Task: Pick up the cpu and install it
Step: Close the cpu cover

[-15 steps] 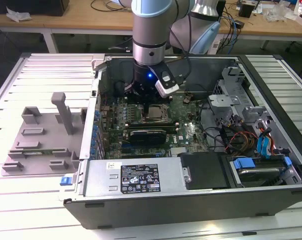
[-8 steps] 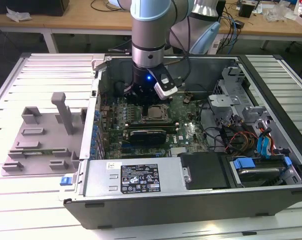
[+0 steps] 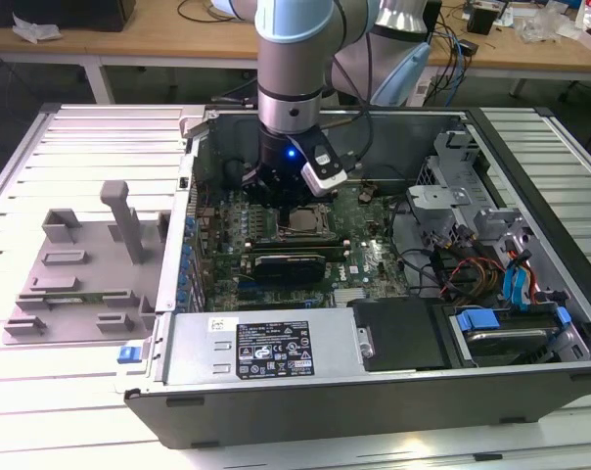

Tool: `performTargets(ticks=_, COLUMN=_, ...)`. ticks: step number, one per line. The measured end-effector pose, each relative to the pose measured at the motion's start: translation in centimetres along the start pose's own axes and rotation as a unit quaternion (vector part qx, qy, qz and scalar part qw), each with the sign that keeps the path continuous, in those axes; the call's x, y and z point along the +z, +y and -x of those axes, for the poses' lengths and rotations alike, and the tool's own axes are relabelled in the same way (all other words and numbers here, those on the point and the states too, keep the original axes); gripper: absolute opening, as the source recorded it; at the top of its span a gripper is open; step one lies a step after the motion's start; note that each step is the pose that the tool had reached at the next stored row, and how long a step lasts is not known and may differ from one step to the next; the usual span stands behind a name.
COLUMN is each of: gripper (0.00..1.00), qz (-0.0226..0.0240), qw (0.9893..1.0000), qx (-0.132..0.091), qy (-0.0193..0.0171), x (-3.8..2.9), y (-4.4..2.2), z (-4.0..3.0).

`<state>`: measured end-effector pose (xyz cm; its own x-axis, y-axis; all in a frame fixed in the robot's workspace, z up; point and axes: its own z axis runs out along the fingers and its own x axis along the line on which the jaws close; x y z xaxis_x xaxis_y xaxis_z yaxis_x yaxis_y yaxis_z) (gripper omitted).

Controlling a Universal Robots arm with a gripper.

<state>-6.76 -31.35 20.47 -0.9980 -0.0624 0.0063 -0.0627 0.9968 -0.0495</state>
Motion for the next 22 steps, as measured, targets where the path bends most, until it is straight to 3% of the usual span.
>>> performTargets(ticks=9, gripper=0.11, qz=0.0007, qw=1.0, qx=0.0, qy=-0.0004, x=0.04, y=0.02, z=0.01)
performTargets(ticks=14, gripper=0.11, qz=0.0002, qw=1.0, qx=0.0, qy=-0.0001, x=-0.81, y=-0.03, z=0.0)
performTargets(ticks=17, gripper=0.11, qz=0.0001, qw=1.0, qx=0.0, qy=-0.0017, x=-0.99, y=-0.04, z=-0.07)
performTargets(ticks=20, gripper=0.11, qz=0.0001, qw=1.0, qx=0.0, qy=-0.0021, x=-1.8, y=-0.08, z=-0.08)
performTargets(ticks=22, gripper=0.11, qz=0.0001, qw=1.0, qx=0.0, qy=-0.0026, x=-1.8, y=-0.08, z=-0.08)
